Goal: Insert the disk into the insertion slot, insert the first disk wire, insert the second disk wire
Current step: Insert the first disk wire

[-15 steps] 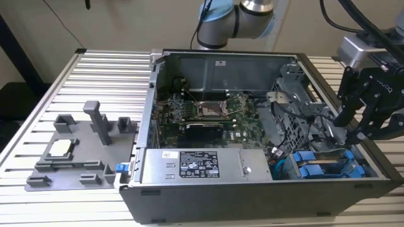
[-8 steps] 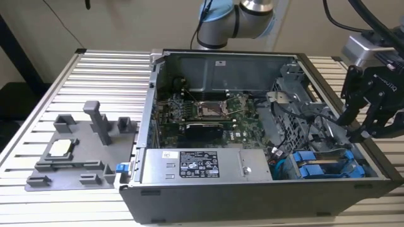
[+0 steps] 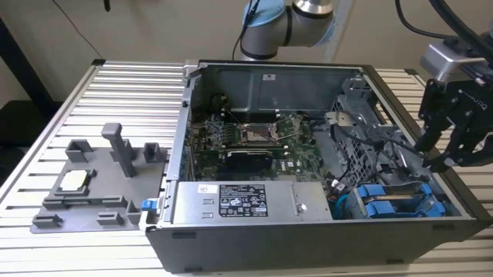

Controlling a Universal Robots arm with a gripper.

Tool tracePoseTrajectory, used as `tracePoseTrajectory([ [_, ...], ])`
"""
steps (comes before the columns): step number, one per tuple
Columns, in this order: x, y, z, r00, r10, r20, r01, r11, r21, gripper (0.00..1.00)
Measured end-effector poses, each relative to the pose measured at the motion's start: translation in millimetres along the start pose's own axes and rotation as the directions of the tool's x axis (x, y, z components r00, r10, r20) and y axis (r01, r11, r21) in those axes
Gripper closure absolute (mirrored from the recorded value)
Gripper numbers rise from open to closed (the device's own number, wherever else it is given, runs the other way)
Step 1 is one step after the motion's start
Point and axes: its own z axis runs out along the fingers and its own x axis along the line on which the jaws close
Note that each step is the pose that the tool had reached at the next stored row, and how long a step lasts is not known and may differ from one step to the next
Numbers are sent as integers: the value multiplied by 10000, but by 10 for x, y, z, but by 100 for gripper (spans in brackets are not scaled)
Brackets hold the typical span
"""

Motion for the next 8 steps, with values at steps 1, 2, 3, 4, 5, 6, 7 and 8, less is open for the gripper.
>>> tracePoseTrajectory([
  [1, -1, -3, 3, 10000, -51, 1, 51, 10000, 26, 53],
  [2, -2, -5, 5, 9999, -141, 3, 141, 9999, 40, 53],
  [3, -1, -6, 8, 9997, -263, 6, 263, 9996, 43, 53],
  [4, -1, -6, 10, 9992, -395, 12, 395, 9992, 46, 53],
  [5, -1, -7, 14, 9985, -544, 20, 544, 9985, 49, 53],
  [6, -1, -7, 16, 9975, -707, 28, 706, 9975, 52, 53],
  [7, -2, -7, 18, 9962, -873, 34, 873, 9962, 55, 53],
  [8, -2, -7, 20, 9946, -1036, 41, 1035, 9946, 58, 53],
])
